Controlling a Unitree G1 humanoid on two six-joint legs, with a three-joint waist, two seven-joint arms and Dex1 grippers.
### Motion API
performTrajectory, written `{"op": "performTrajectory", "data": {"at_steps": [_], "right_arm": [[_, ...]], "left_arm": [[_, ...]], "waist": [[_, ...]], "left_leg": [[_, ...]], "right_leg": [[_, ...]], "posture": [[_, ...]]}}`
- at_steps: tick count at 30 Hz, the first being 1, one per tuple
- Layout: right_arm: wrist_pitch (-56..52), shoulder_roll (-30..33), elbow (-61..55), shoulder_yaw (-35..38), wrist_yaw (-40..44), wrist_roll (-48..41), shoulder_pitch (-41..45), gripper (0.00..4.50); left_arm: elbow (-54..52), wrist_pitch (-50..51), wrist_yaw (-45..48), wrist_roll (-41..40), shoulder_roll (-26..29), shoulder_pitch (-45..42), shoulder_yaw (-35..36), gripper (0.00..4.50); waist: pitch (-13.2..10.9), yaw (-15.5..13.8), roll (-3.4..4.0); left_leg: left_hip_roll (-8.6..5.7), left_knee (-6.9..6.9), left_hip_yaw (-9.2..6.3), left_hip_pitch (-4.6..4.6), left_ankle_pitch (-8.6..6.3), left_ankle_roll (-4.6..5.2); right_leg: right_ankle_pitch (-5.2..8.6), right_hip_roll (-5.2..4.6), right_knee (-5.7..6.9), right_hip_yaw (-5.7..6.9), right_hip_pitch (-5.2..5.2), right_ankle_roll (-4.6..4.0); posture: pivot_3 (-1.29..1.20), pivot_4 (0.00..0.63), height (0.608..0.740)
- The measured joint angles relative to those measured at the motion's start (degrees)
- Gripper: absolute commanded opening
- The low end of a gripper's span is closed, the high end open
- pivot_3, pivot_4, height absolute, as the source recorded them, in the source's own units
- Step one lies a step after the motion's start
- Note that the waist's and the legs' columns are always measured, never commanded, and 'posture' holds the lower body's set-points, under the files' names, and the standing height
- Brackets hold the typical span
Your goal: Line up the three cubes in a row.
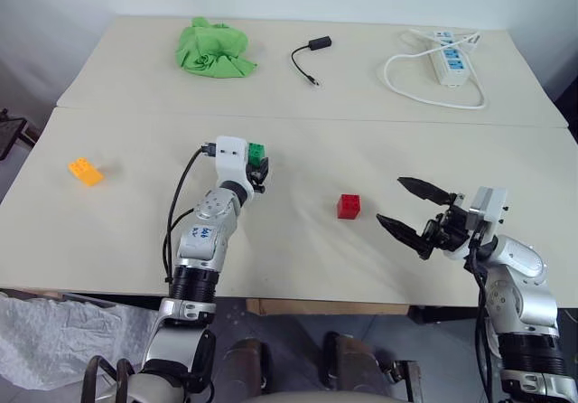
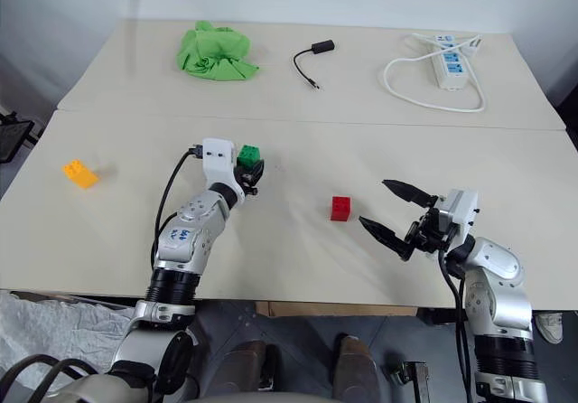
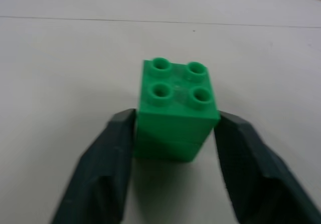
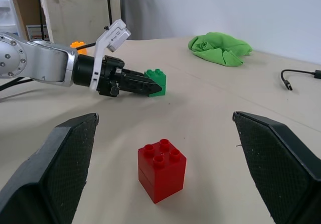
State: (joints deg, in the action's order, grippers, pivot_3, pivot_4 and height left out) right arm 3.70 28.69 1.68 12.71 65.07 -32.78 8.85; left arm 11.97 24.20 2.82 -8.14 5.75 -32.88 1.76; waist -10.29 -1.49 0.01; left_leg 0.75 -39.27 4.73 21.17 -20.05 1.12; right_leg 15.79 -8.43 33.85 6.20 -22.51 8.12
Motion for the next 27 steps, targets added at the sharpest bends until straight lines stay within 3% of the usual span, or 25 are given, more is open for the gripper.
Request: {"op": "performTrajectory", "data": {"at_steps": [5, 9, 12, 17, 21, 27], "right_arm": [[0.25, 0.00, -0.58, 0.13, -0.35, 0.00, -1.84, 4.50], [0.22, 0.41, -2.74, 1.57, -1.01, -0.15, -5.73, 4.50], [0.19, 1.68, -4.07, 3.06, -1.02, -0.48, -7.88, 4.50], [-0.12, 3.34, -7.08, 6.84, -1.09, -1.65, -14.25, 4.50], [-1.56, 3.37, -10.04, 7.82, -1.67, -2.98, -17.40, 4.50], [-3.81, 3.48, -13.23, 8.34, -2.19, -4.44, -22.34, 4.50]], "left_arm": [[4.33, -7.70, 10.38, -1.14, 4.73, -0.08, 0.28, 1.49], [12.63, -20.75, 31.96, -4.28, 12.46, -1.13, 0.06, 1.49], [18.50, -32.28, 48.42, -7.67, 15.26, -3.09, 0.29, 1.49], [35.58, -41.53, 73.39, -5.67, 19.39, -14.20, -4.66, 1.49], [46.92, -44.73, 78.80, -2.97, 15.33, -20.75, -6.34, 1.49], [55.43, -49.30, 81.99, 1.89, 13.09, -23.42, -8.11, 1.49]], "waist": [[0.00, -0.02, 0.00], [0.00, 0.08, 0.00], [0.00, -0.04, 0.00], [0.00, -0.09, 0.00], [-0.01, 0.04, -0.03], [-0.07, 0.18, -0.12]], "left_leg": [[0.00, 0.00, 0.02, 0.01, 0.00, 0.00], [-0.01, 0.00, 0.07, 0.01, 0.00, 0.00], [0.00, 0.00, 0.07, 0.03, 0.00, 0.00], [-0.04, -0.01, 0.13, 0.04, 0.00, 0.03], [-0.03, 0.00, 0.17, 0.05, -0.01, 0.08], [0.00, 0.01, 0.27, 0.07, -0.02, 0.10]], "right_leg": [[0.00, 0.00, -0.01, 0.01, -0.02, 0.00], [0.00, 0.02, -0.02, 0.01, -0.03, 0.00], [0.00, 0.01, -0.04, 0.01, -0.03, 0.00], [-0.01, 0.03, -0.06, 0.04, -0.02, 0.02], [-0.03, 0.03, -0.06, 0.02, -0.03, 0.06], [-0.03, 0.02, -0.05, -0.01, -0.11, 0.07]], "posture": [[0.00, 0.150, 0.740], [0.00, 0.150, 0.740], [0.00, 0.150, 0.740], [0.00, 0.150, 0.740], [0.00, 0.150, 0.740], [0.00, 0.150, 0.740]]}}
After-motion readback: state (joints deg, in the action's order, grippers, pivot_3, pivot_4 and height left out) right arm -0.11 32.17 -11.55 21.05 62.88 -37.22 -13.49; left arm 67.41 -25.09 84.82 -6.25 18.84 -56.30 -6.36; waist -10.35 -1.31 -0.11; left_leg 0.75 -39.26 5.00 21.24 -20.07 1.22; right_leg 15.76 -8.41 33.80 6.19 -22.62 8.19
